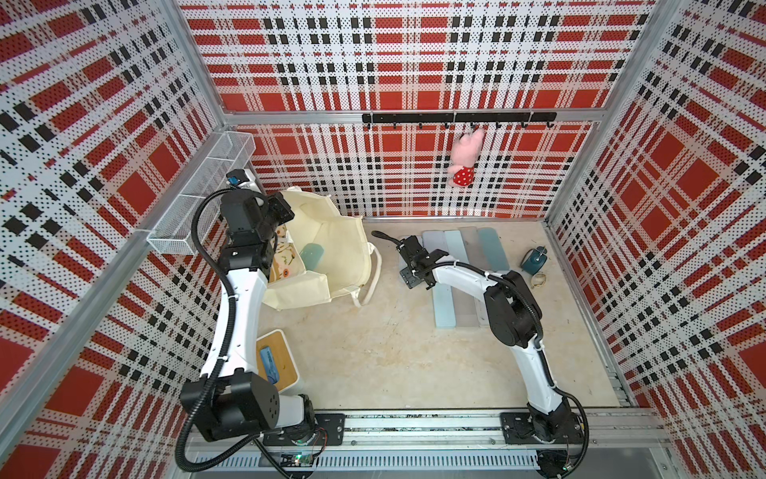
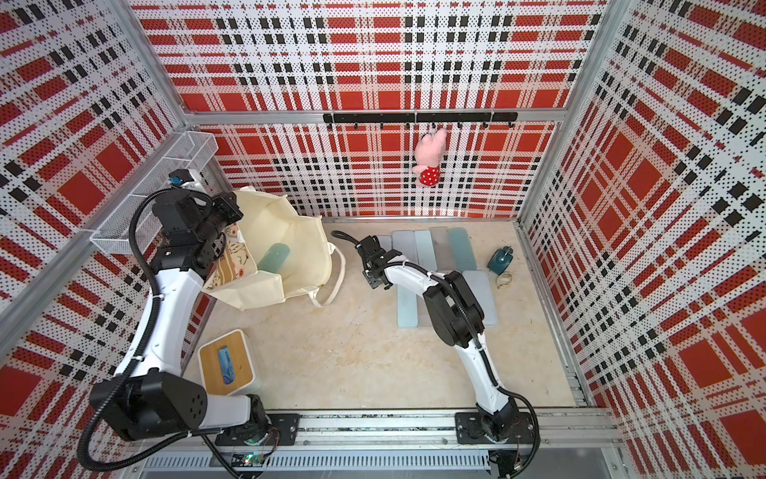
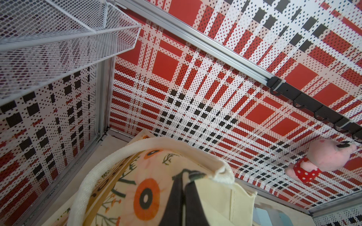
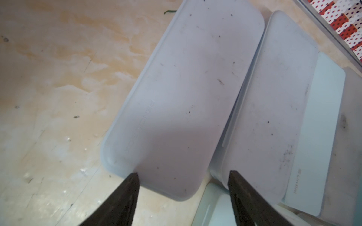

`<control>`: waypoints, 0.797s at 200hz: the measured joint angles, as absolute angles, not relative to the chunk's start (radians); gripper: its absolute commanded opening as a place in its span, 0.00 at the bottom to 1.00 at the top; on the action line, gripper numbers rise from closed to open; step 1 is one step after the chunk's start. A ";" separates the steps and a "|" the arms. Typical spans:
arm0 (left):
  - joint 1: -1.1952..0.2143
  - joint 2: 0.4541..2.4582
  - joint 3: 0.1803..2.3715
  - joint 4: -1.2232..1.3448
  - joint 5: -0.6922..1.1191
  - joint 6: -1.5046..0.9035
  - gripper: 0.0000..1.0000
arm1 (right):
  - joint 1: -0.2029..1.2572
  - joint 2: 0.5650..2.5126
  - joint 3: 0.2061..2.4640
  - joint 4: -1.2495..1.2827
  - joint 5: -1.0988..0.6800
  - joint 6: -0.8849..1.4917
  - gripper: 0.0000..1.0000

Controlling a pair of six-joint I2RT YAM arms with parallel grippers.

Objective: Take out the pencil case from the canvas bag
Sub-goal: Place the pencil case at the center of the board.

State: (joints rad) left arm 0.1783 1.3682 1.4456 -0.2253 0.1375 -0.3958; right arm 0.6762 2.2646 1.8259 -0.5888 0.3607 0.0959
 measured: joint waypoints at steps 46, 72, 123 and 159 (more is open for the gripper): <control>0.179 1.366 1.433 -0.225 0.139 -0.396 0.00 | 0.665 2.296 1.880 -0.622 0.396 0.123 0.74; 0.179 1.366 1.428 -0.226 0.140 -0.396 0.00 | 0.655 2.299 1.889 -0.639 0.402 0.138 0.74; 0.176 1.366 1.428 -0.226 0.176 -0.395 0.00 | 0.645 2.282 1.878 -0.630 0.346 0.170 0.75; 0.134 1.366 1.428 -0.224 0.230 -0.369 0.00 | 0.645 2.053 1.676 -0.535 0.262 0.225 0.73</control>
State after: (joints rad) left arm 0.1337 1.3659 1.4277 -0.2241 0.2298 -0.3687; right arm 0.6453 2.0533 1.6760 -0.5346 0.2615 0.2253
